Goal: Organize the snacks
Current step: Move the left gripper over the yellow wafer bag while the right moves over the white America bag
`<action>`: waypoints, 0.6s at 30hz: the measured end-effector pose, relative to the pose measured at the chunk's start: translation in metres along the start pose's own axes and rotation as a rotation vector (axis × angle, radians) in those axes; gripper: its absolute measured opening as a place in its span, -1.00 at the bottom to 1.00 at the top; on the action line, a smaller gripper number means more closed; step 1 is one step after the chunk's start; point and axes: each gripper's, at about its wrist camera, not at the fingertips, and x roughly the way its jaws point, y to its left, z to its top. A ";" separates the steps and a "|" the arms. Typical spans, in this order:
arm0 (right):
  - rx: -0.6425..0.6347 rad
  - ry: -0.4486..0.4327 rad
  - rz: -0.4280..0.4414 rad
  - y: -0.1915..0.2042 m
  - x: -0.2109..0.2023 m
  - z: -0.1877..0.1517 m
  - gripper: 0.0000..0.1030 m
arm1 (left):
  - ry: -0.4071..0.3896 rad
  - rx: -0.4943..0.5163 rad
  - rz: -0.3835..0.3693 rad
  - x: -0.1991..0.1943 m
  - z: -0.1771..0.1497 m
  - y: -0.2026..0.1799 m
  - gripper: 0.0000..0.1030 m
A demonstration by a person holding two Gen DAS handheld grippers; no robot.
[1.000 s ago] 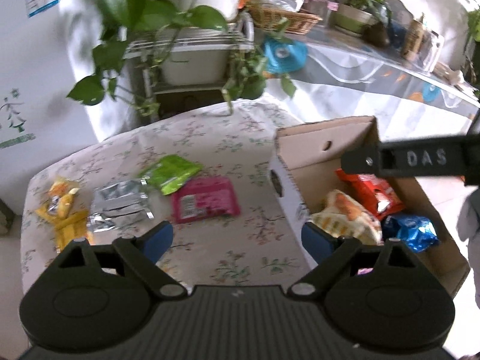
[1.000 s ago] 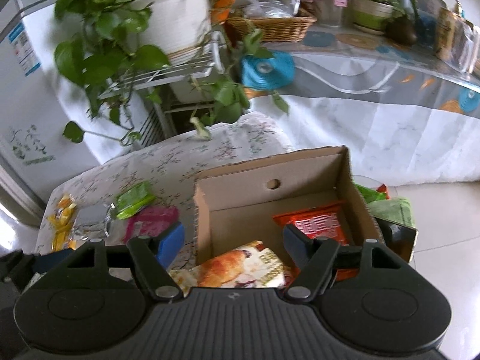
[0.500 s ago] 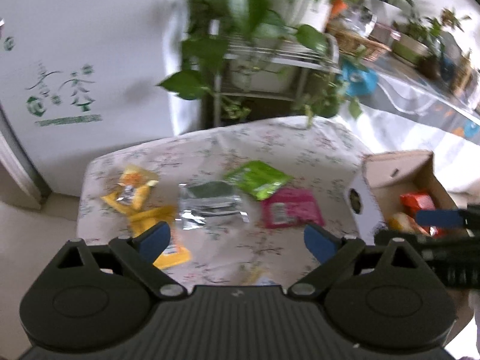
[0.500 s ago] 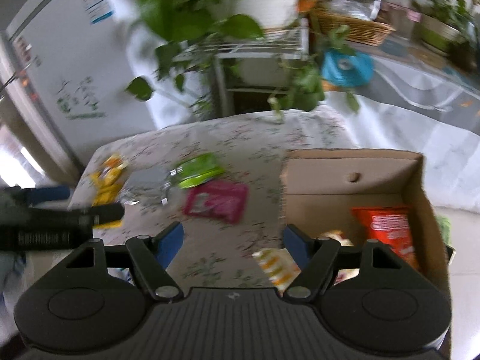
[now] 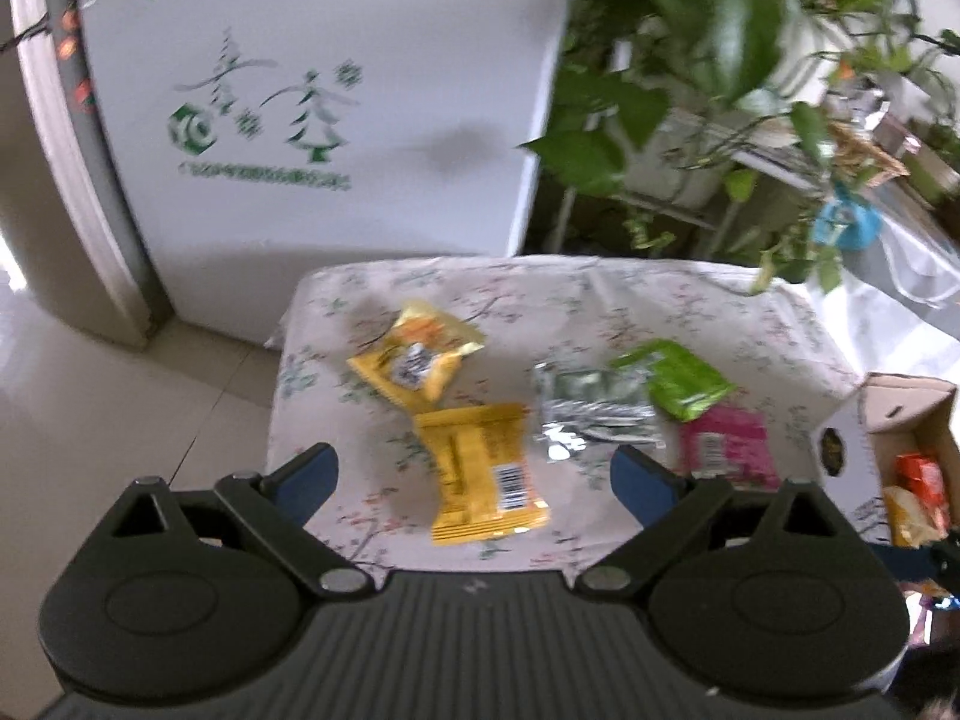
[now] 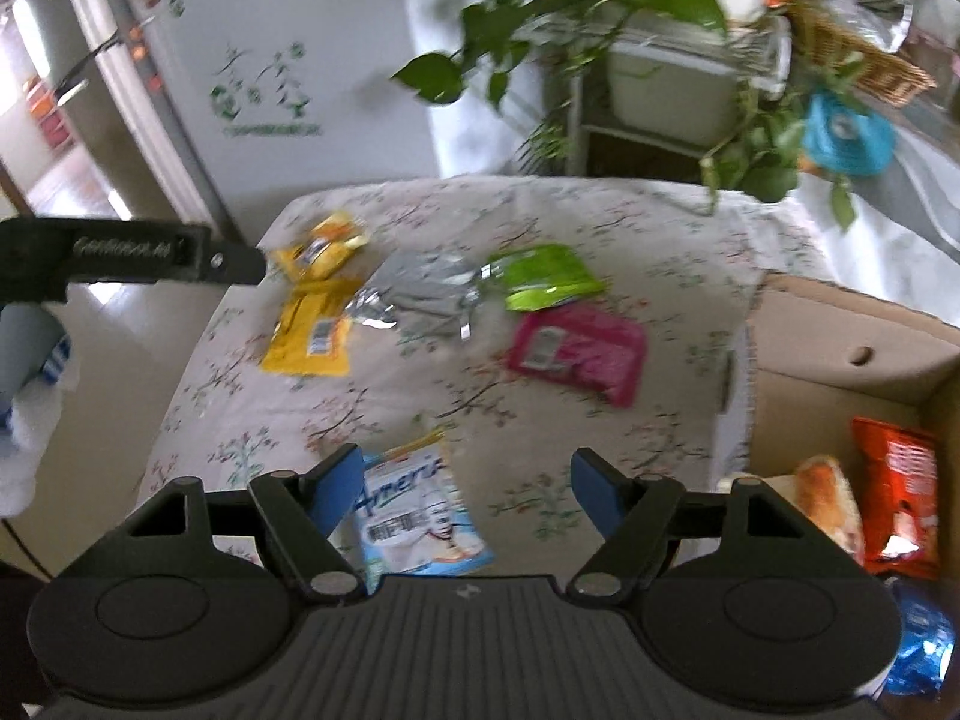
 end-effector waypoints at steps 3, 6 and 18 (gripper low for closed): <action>-0.013 0.040 0.000 0.008 0.013 -0.001 0.60 | 0.028 -0.007 0.017 0.015 -0.004 0.008 0.88; -0.042 0.083 -0.018 0.017 0.027 -0.003 0.60 | 0.058 -0.022 0.031 0.033 -0.006 0.012 0.88; -0.122 0.202 -0.065 0.037 0.069 -0.010 0.65 | 0.151 0.052 0.070 0.089 -0.014 0.001 0.88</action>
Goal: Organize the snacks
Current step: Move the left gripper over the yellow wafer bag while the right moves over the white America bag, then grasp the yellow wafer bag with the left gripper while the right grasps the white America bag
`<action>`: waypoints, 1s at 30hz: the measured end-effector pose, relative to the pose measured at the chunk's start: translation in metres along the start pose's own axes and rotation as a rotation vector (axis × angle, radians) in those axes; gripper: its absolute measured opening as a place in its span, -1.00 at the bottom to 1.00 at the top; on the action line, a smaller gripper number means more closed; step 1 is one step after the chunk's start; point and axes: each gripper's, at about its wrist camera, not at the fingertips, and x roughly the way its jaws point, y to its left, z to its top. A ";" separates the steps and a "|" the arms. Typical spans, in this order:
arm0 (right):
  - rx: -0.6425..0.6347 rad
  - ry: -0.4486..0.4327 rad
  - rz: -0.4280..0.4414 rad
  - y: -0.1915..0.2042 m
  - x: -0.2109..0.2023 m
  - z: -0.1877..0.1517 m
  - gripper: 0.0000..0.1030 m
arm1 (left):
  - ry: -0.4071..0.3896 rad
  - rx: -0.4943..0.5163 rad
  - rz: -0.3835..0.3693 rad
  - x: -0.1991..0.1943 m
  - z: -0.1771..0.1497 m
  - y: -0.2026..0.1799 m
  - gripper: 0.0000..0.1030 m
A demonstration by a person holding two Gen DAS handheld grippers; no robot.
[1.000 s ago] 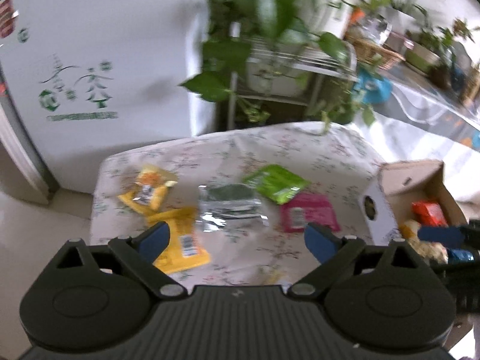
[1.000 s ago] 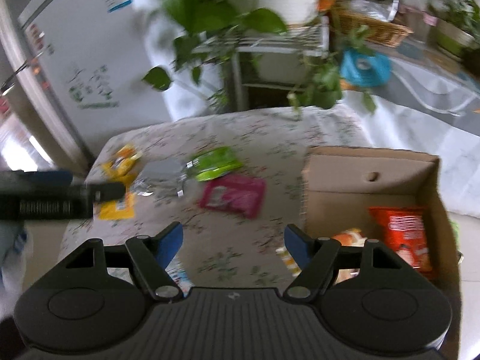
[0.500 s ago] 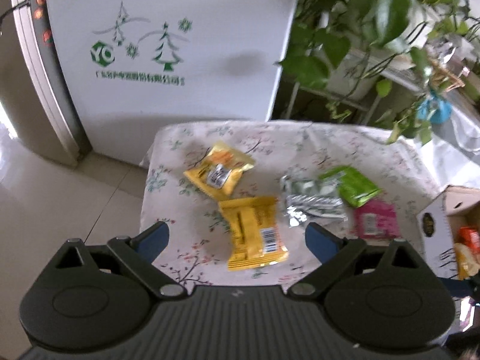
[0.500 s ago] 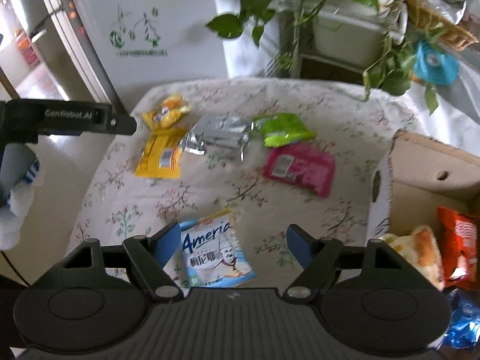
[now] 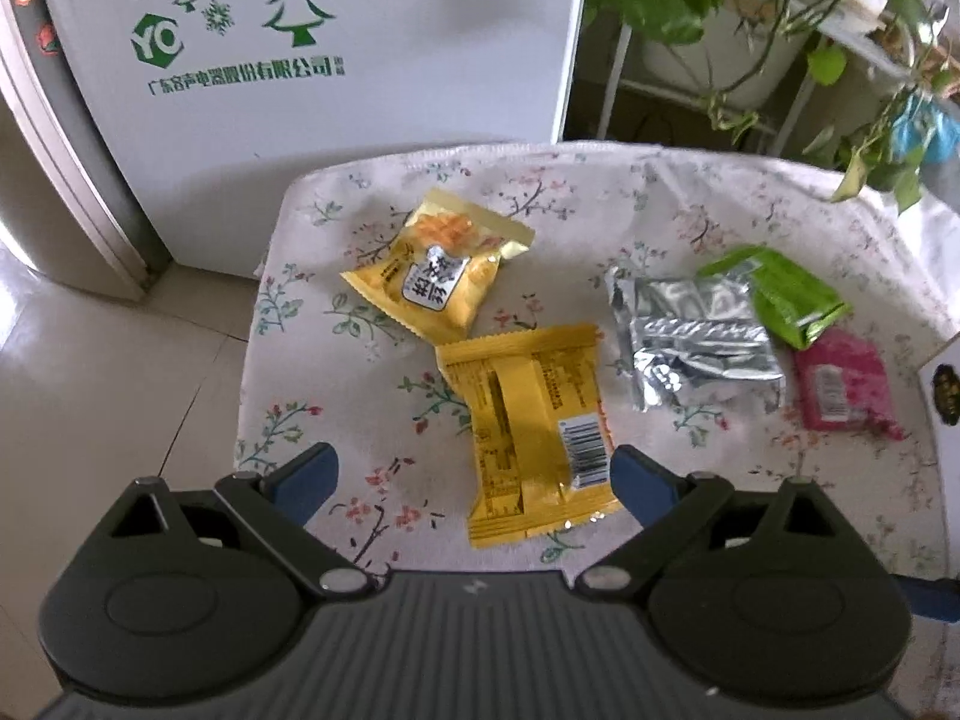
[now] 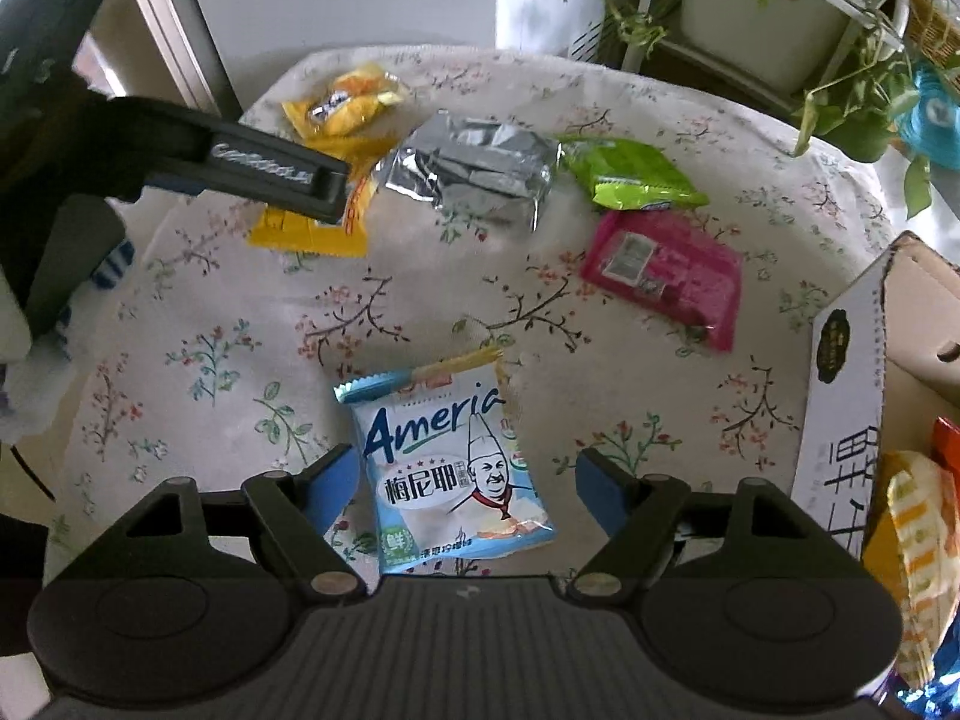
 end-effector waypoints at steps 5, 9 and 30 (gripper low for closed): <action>-0.023 0.016 -0.033 0.005 0.009 0.003 0.68 | 0.017 0.014 0.009 0.013 0.001 -0.007 0.89; -0.028 0.033 -0.047 0.008 0.018 0.006 0.68 | 0.012 0.005 0.011 0.021 0.002 -0.009 0.99; -0.034 0.029 0.006 0.015 0.016 0.016 0.14 | -0.026 0.005 -0.002 0.019 -0.001 -0.011 0.92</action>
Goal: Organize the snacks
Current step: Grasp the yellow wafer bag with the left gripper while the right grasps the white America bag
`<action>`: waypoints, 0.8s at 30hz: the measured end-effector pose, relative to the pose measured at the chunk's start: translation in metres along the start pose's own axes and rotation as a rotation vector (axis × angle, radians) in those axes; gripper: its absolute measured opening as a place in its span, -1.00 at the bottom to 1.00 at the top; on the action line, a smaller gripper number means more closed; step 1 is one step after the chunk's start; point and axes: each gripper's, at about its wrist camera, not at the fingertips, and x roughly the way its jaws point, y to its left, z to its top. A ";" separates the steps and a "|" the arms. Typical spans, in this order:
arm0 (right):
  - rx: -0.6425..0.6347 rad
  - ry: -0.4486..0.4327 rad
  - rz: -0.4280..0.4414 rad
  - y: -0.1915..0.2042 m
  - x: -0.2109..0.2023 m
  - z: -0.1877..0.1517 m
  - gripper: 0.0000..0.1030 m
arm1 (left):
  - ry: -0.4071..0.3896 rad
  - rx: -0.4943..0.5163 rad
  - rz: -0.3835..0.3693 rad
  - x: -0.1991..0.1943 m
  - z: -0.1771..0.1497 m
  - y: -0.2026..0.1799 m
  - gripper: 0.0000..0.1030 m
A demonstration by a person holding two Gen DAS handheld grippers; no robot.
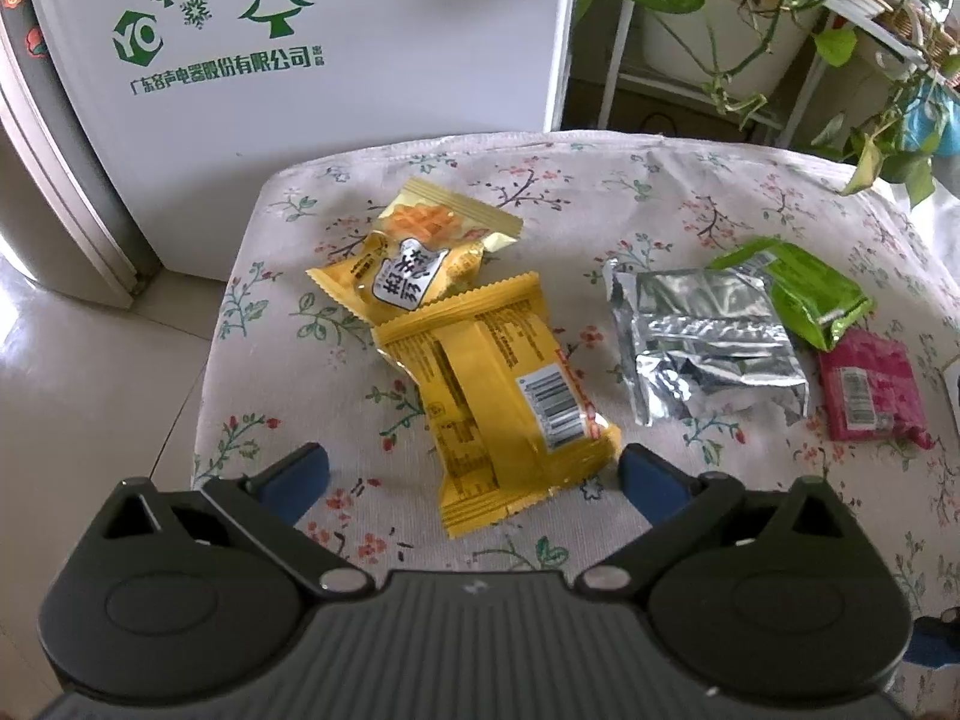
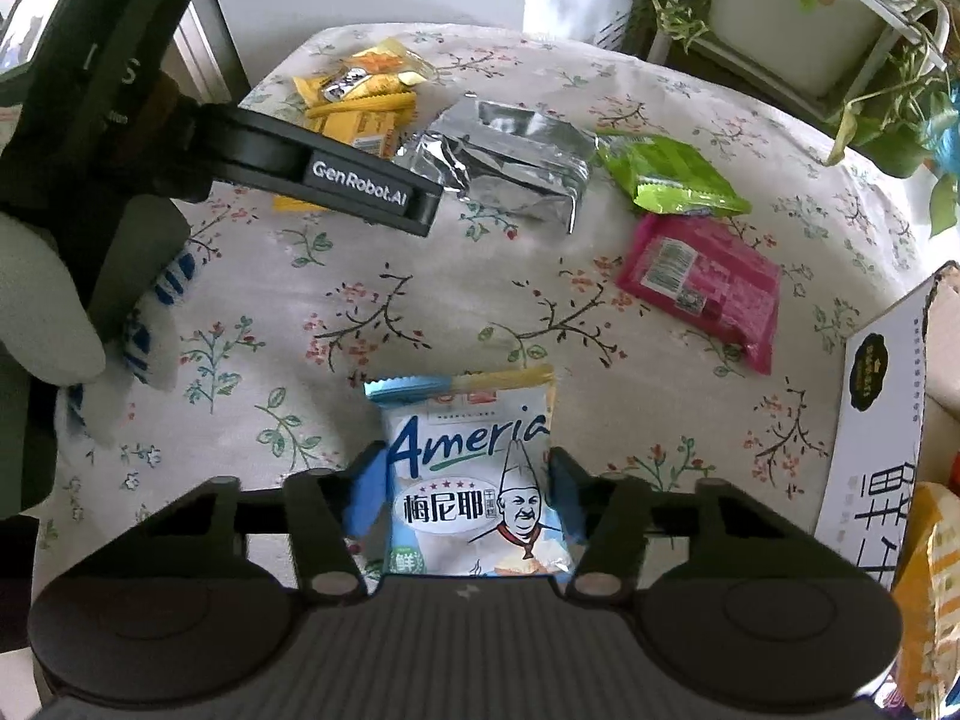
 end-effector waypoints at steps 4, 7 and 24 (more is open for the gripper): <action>0.013 -0.012 0.004 -0.003 -0.003 0.001 0.11 | -0.022 0.046 -0.036 -0.009 -0.002 -0.007 0.32; 0.031 -0.034 0.000 -0.008 -0.008 0.002 0.11 | -0.017 0.070 -0.058 -0.014 -0.002 -0.011 -0.13; 0.113 -0.105 -0.022 -0.029 -0.030 0.005 0.11 | -0.024 0.001 -0.122 -0.037 -0.005 0.011 -0.16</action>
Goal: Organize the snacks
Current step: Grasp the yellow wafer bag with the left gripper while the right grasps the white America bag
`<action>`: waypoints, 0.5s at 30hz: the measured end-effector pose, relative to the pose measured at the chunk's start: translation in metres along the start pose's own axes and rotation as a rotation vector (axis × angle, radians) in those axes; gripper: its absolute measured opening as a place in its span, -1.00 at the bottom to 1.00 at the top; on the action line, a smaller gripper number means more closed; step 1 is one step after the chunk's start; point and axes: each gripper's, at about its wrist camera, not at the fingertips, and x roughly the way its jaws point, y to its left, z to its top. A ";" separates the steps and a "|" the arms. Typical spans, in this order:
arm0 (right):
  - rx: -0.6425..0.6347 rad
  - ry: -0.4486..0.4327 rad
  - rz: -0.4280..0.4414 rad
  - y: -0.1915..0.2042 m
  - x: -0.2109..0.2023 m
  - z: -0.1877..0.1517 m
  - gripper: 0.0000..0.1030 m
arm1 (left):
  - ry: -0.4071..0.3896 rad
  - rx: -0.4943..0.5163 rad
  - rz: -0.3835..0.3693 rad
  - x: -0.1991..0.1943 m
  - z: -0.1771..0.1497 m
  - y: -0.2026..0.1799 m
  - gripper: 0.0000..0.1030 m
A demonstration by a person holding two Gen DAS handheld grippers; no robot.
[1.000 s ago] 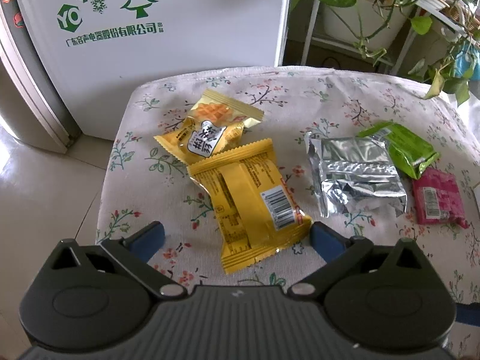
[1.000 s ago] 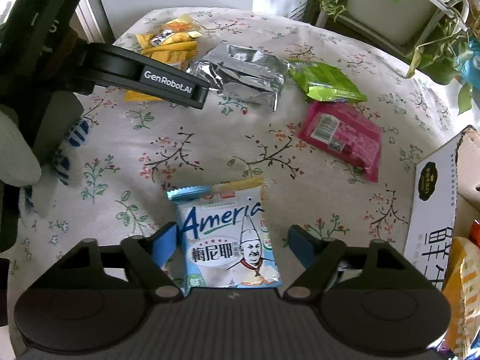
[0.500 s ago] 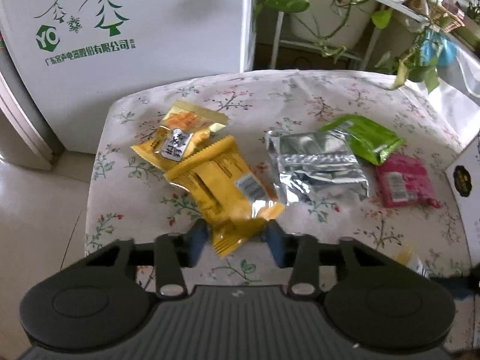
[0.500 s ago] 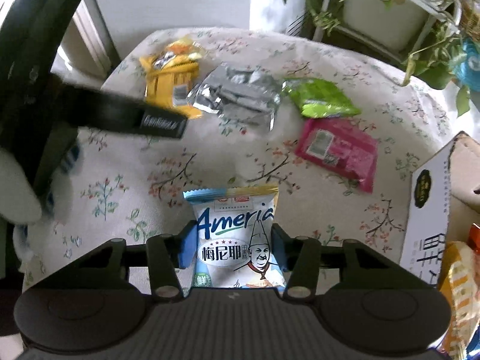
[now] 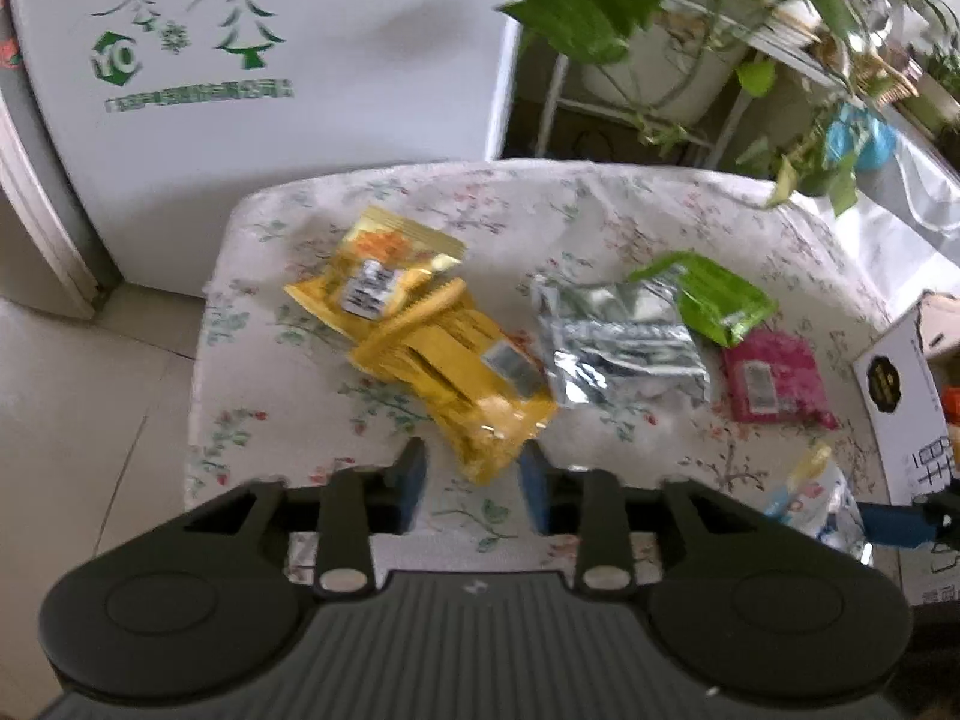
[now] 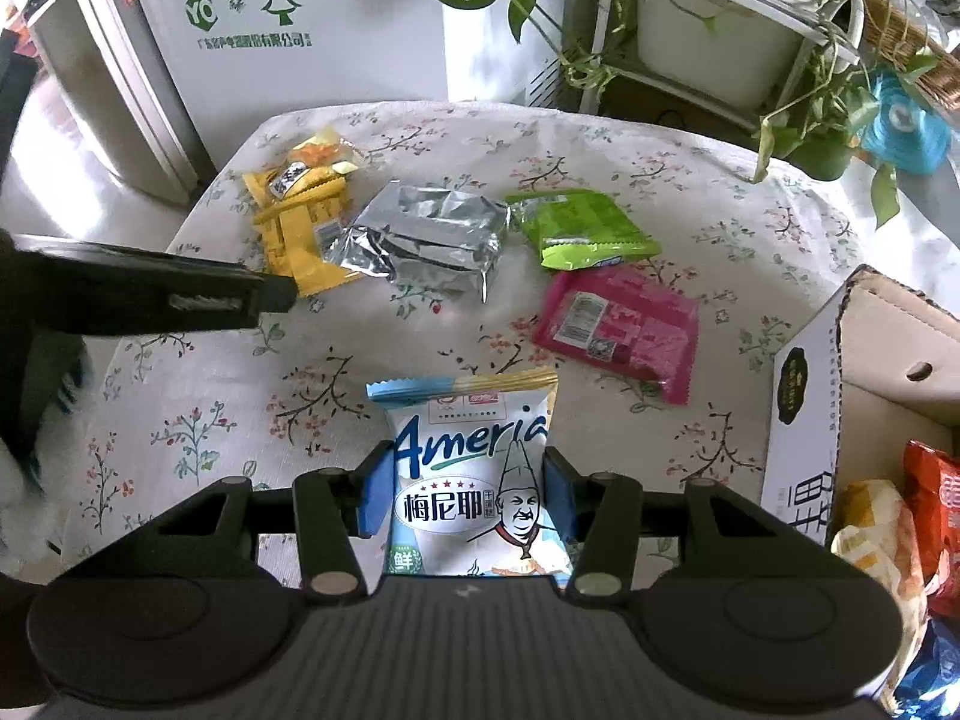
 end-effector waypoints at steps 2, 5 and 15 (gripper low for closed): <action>0.004 -0.006 0.006 0.000 -0.002 0.000 0.11 | -0.008 -0.047 -0.014 -0.001 0.002 0.009 0.35; 0.012 -0.013 0.008 0.000 -0.004 0.002 0.11 | -0.015 -0.099 -0.036 0.002 0.007 0.013 0.44; 0.028 -0.024 0.012 -0.002 -0.006 0.005 0.11 | -0.017 -0.228 0.064 0.036 0.035 0.007 0.64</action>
